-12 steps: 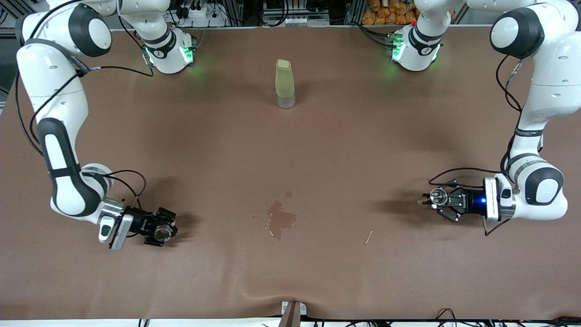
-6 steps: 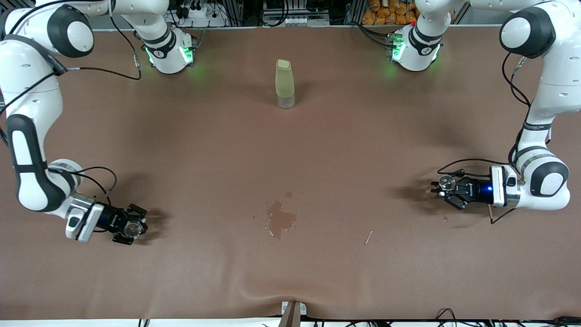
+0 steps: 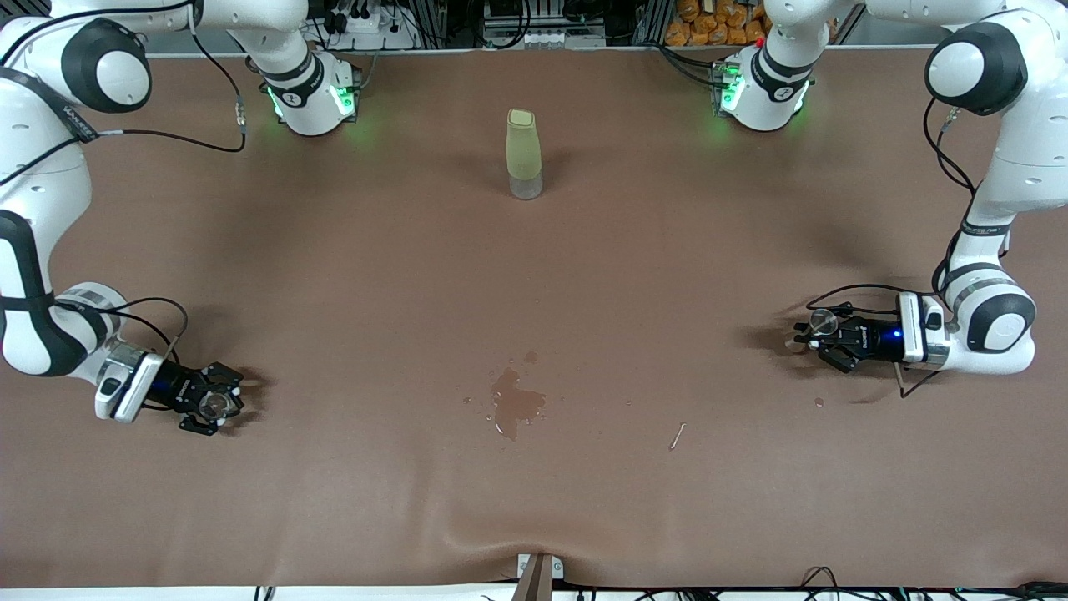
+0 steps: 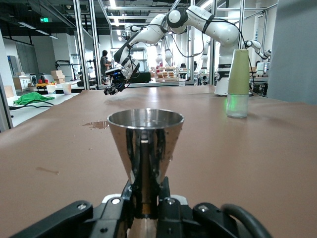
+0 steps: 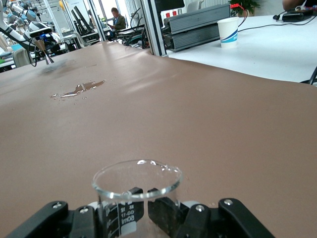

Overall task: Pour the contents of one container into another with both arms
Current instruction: 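Lower the beaker and jigger back onto the table with both grippers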

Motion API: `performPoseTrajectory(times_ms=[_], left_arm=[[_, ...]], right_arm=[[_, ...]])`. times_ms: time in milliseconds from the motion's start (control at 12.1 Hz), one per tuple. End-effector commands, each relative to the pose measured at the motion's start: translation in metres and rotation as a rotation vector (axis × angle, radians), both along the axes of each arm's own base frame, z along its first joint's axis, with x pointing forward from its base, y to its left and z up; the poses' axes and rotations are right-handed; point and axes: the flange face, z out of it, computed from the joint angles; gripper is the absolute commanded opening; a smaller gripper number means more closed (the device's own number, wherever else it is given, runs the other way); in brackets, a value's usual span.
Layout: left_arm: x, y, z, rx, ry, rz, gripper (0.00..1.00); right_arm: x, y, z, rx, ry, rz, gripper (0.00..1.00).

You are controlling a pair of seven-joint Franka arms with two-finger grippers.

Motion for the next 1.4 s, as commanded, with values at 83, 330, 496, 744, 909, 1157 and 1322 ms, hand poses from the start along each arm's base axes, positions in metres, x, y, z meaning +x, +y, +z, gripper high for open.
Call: performPoseTrajectory(times_ms=[83,330,496,744,909,1157,1322], left_arm=[[-0.017,0.009,-0.026,-0.022,0.005,-0.024,0.0],[-0.019,0.013,-0.027,-0.004,0.025,-0.03,0.11],[-0.019,0.015,-0.028,0.002,0.036,-0.023,1.0],[-0.024,0.039,-0.028,0.054,0.104,0.006,1.0],[-0.028,0.055,-0.026,0.1,0.172,0.023,1.0],[-0.024,0.094,0.0,0.233,0.345,0.077,1.0],[-0.006,0.116,0.045,0.377,0.449,0.105,1.0]], right_arm=[[-0.013,-0.02,-0.022,0.012,-0.062,0.011,0.0],[-0.022,-0.024,-0.035,0.063,-0.051,0.011,0.0],[-0.024,-0.028,-0.036,0.065,-0.051,0.003,0.0],[-0.027,-0.026,-0.044,0.108,-0.046,-0.023,0.95],[-0.028,-0.02,-0.05,0.167,-0.045,-0.036,1.0],[-0.029,-0.021,-0.05,0.174,-0.04,-0.04,1.0],[-0.03,-0.026,-0.043,0.192,-0.034,-0.039,1.0]])
